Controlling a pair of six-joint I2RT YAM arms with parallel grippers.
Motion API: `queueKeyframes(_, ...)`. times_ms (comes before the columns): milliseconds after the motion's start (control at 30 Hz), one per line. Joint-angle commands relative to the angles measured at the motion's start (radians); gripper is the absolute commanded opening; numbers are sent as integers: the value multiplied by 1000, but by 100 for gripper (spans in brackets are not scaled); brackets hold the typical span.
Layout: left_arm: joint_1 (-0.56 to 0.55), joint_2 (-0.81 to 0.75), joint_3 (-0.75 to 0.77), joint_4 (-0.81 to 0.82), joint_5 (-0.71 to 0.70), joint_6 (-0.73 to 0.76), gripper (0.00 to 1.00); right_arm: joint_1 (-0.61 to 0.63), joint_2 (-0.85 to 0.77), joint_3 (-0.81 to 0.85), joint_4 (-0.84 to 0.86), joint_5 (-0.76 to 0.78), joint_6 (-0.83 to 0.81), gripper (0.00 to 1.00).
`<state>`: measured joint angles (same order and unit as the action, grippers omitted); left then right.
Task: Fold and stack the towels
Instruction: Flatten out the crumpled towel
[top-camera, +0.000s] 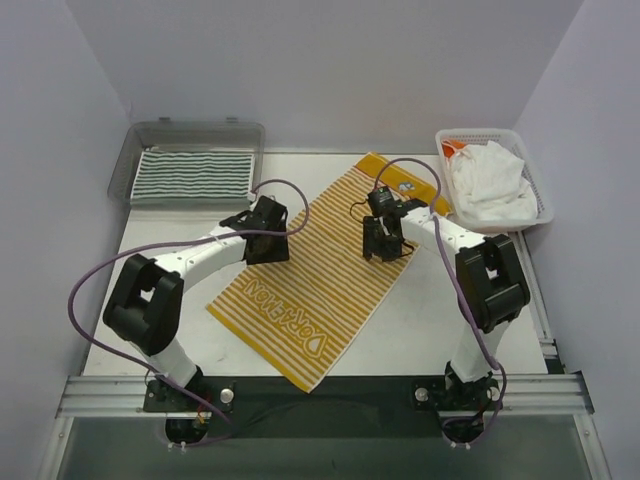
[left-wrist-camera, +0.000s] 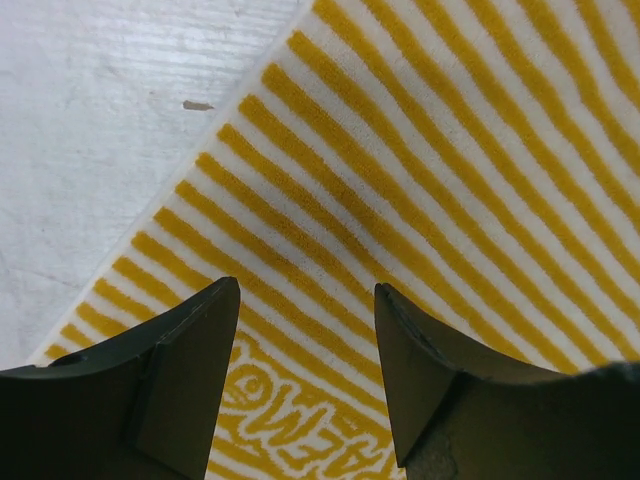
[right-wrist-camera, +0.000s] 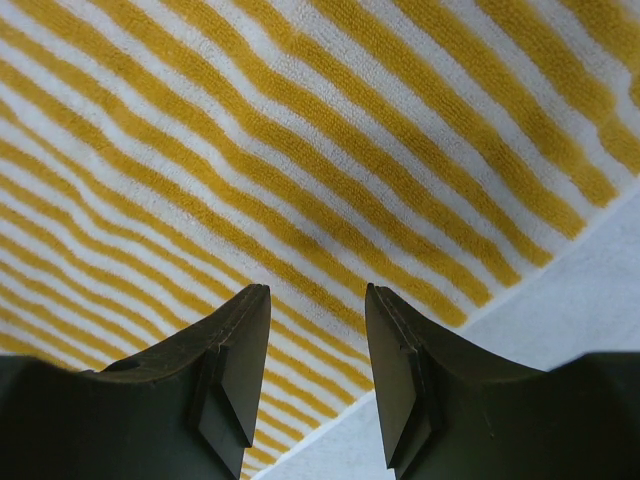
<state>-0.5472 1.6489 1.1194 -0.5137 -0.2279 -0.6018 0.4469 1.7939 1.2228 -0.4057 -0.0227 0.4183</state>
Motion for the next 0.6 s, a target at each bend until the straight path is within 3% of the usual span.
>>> queueKeyframes(0, 0, 17, -19, 15, 53, -10, 66, -2, 42, 43, -30, -8, -4, 43)
queueKeyframes(300, 7, -181, -358, 18, 206, -161, 63, 16, 82, 1, -30, -48, -26, 43)
queueKeyframes(467, -11, -457, -544, 0, 312, -289, 61, 24, 87, -9, -30, -52, -49, 43)
queueKeyframes(567, -80, -596, -605, -16, 323, -381, 59, 21, 81, 1, -31, -46, -61, 43)
